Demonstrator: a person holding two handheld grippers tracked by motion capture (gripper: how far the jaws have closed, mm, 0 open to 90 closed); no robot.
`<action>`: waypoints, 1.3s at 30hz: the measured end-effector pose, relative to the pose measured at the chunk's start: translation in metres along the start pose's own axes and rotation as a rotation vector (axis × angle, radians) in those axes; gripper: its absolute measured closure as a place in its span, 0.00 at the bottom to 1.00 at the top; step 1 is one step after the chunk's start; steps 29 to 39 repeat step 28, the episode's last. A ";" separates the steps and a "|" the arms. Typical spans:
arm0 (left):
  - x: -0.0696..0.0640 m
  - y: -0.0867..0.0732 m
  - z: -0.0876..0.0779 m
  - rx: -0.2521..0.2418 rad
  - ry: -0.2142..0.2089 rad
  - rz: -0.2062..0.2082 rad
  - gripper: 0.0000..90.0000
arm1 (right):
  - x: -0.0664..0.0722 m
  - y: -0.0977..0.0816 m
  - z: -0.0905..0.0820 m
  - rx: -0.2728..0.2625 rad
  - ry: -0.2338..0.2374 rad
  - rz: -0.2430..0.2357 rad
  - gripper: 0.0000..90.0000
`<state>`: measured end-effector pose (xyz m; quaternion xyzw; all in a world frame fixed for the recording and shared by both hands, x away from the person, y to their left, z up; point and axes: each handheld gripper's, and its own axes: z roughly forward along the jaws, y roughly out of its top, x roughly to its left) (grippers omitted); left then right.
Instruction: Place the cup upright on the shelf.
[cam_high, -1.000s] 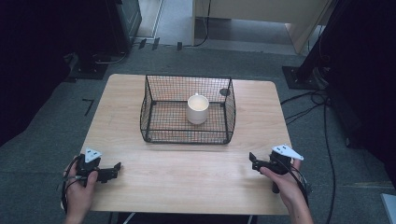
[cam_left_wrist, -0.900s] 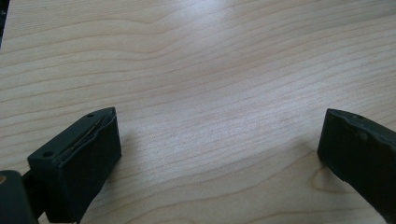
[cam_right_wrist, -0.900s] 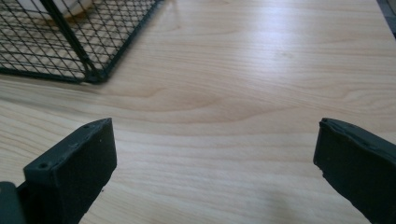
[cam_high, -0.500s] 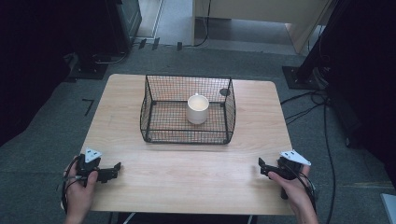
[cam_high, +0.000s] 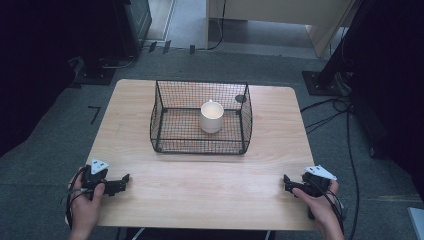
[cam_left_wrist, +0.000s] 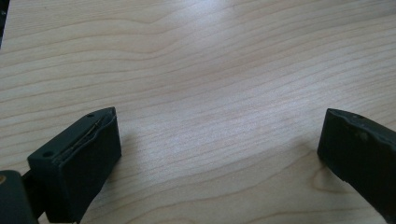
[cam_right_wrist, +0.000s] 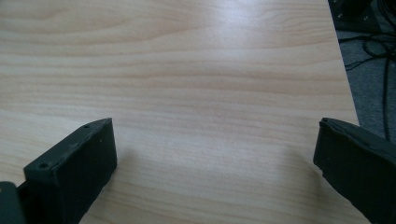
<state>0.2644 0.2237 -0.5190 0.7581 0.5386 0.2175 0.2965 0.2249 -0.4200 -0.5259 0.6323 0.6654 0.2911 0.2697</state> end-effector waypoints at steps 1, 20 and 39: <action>0.000 0.000 0.000 0.000 0.000 0.000 0.00 | 0.000 0.000 0.000 0.010 -0.006 -0.010 0.00; 0.000 0.000 0.000 0.001 0.001 0.000 0.00 | -0.006 -0.003 -0.002 0.027 0.039 -0.011 0.00; 0.000 0.000 0.000 0.001 0.001 0.001 0.00 | -0.007 -0.003 -0.002 0.027 0.043 -0.017 0.00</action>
